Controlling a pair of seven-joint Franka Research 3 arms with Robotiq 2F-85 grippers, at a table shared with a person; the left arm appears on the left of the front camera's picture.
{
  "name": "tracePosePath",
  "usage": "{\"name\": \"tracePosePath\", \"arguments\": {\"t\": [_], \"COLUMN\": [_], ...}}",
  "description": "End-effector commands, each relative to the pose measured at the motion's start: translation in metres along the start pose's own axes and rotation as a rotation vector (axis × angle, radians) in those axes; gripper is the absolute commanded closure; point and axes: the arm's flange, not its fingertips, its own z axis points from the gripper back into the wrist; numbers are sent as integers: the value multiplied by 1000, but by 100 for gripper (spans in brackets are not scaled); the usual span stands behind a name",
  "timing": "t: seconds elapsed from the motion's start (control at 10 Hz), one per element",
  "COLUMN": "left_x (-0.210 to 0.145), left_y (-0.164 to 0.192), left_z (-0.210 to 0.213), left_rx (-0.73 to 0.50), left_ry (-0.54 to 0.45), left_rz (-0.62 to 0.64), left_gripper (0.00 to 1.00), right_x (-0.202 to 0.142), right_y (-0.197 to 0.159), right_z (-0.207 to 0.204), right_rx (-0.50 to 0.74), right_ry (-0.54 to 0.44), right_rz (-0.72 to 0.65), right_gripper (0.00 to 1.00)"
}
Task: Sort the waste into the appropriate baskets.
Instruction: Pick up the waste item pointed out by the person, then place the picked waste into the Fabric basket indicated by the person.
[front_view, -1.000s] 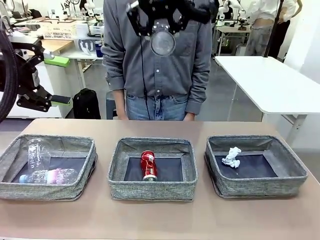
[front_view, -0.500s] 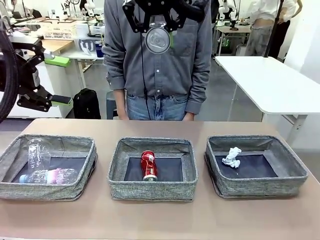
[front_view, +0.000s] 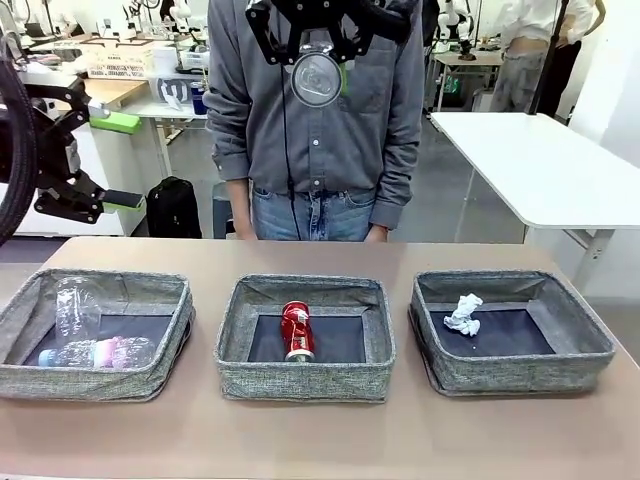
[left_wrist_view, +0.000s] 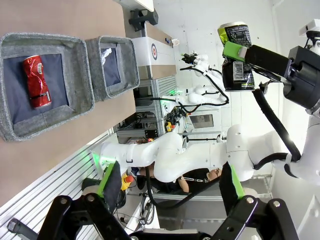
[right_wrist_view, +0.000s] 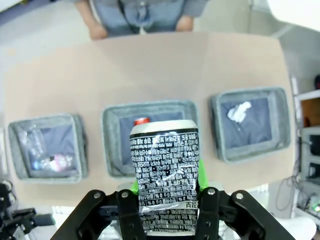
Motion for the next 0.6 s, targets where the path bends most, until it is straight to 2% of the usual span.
{"name": "tracePosePath", "arguments": {"t": [0.0,0.5], "left_x": [1,1], "left_y": [-1,-1], "left_z": [1,1], "left_rx": [-23,-23], "left_ry": [-2,-2], "left_rz": [-18,-18], "left_gripper": [0,0], "right_x": [-1,-1], "right_y": [-5,-5], "right_z": [0,0], "right_rx": [-4,-4], "right_ry": [-11,-11], "right_rz": [21,21], "right_gripper": [60,60]}}
